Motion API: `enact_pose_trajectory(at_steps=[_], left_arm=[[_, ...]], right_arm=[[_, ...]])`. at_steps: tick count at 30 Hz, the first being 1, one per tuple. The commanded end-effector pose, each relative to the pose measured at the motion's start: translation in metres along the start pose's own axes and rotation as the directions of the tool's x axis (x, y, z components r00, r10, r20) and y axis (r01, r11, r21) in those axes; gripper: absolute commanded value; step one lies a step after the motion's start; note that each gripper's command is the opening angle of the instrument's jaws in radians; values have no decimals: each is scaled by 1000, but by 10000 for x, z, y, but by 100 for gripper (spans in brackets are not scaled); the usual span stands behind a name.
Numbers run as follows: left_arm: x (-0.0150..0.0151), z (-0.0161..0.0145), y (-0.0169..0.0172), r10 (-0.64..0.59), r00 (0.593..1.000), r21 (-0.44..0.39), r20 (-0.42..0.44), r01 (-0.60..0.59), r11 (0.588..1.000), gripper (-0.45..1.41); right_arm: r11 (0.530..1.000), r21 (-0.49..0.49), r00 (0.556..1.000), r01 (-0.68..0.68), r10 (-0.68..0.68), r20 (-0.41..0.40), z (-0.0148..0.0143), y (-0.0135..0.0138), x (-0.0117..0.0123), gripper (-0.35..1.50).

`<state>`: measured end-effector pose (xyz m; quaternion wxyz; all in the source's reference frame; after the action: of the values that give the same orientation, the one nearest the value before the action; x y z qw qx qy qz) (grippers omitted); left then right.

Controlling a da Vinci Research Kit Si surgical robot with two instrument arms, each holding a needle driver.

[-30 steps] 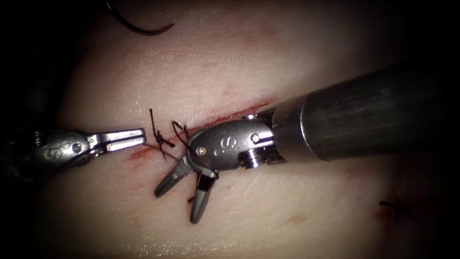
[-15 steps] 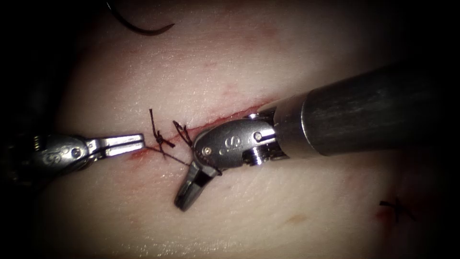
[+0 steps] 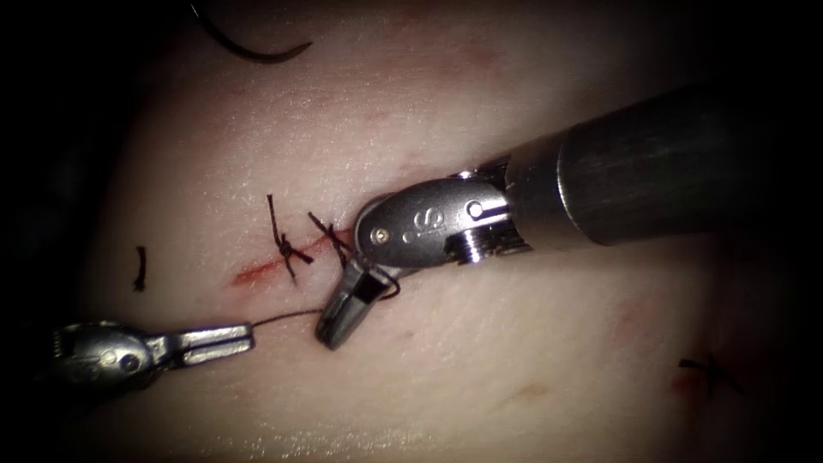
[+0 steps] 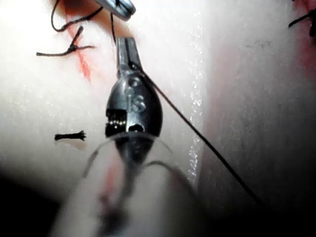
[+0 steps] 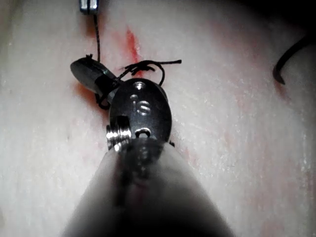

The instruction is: Wound Closure

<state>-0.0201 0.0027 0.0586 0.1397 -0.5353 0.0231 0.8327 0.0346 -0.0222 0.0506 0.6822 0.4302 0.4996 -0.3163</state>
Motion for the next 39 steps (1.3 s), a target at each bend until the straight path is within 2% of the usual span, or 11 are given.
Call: enact_pose_trajectory(at_steps=[1, 3, 4, 8, 11, 21, 26, 39], left_arm=[[-5, 8, 14, 2, 1000, -2, -1, -2, 1000, -45], [-4, 7, 29, -5, 1000, 0, 1, 5, 1000, -45], [1, 7, 52, -9, 1000, -8, -11, 9, 1000, -45], [8, 7, 75, -14, 1000, -21, -19, 13, 1000, -45], [27, 3, 125, -15, 999, -54, -43, 13, 998, -45], [68, -14, 221, -54, 993, -140, -104, 39, 989, -45], [57, -4, 247, -72, 993, -169, -96, 55, 984, -45], [53, 14, 271, -95, 990, -197, -106, 73, 978, -45]], right_arm=[[1000, -4, 1000, -1, 1, -3, 5, 8, -2, -35], [1000, -8, 1000, -2, 2, -12, 2, 10, -2, -35], [1000, -18, 1000, -4, 4, -26, -2, 15, -2, -35], [999, -34, 999, -8, 7, -33, -10, 20, -3, -35], [998, -58, 999, -18, 16, -38, -27, 27, -7, -35], [995, -88, 999, -36, 33, -40, -48, 37, -21, -35], [992, -122, 999, -40, 35, -38, -60, 52, -28, -35], [964, -261, 998, -53, 56, 2, -83, 83, -40, -35]])
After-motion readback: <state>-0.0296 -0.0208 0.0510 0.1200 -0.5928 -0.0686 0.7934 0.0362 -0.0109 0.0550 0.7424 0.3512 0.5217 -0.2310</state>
